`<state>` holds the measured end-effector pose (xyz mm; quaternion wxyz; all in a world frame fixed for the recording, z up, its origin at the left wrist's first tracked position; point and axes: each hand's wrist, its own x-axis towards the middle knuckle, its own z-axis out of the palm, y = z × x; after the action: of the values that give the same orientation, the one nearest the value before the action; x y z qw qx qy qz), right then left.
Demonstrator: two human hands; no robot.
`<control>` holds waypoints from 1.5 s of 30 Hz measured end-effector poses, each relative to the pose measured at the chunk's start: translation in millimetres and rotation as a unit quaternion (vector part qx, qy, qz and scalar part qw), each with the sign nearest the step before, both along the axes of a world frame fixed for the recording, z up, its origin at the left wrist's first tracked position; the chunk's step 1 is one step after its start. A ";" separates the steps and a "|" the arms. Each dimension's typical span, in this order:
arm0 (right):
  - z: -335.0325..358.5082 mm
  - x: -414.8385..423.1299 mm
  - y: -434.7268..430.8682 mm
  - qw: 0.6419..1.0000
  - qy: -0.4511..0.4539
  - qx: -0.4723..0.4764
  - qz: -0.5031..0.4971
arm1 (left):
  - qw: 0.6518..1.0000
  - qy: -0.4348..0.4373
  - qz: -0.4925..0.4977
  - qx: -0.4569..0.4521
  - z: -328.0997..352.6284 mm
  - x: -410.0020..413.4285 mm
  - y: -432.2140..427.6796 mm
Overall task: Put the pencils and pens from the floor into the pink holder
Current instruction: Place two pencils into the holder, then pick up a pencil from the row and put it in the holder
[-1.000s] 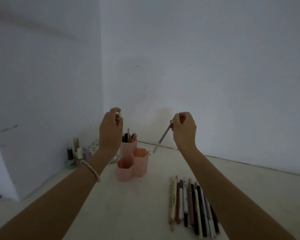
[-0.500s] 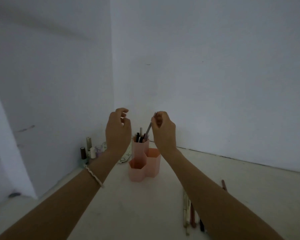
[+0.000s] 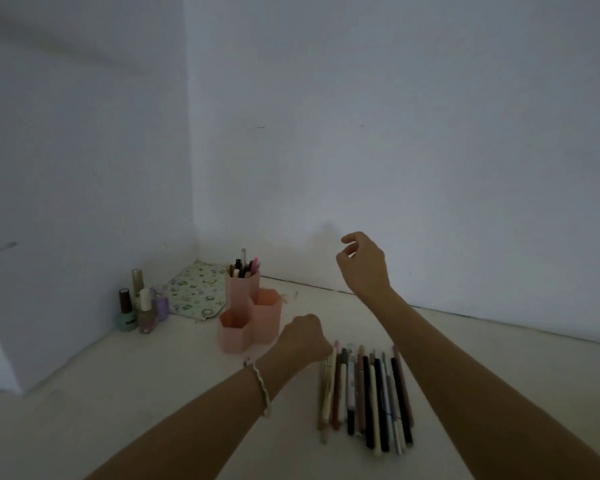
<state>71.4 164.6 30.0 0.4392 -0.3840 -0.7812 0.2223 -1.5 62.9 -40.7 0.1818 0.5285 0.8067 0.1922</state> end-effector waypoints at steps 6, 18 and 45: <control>-15.1 39.5 11.9 0.999 -0.016 -0.028 -0.012 | 0.999 0.045 0.002 -0.003 -25.1 21.4 13.9; -67.9 10.7 -10.1 0.928 -0.353 -0.108 0.039 | 0.950 -0.060 0.108 0.286 60.5 -38.5 5.9; 26.9 -40.5 -40.4 0.937 0.342 0.010 0.067 | 0.863 0.117 0.244 0.428 42.4 -138.7 -33.7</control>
<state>30.9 124.2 56.9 0.6679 -0.2268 -0.6096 0.3617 -140.3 29.2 1.6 -0.2107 0.3596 0.7638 0.4929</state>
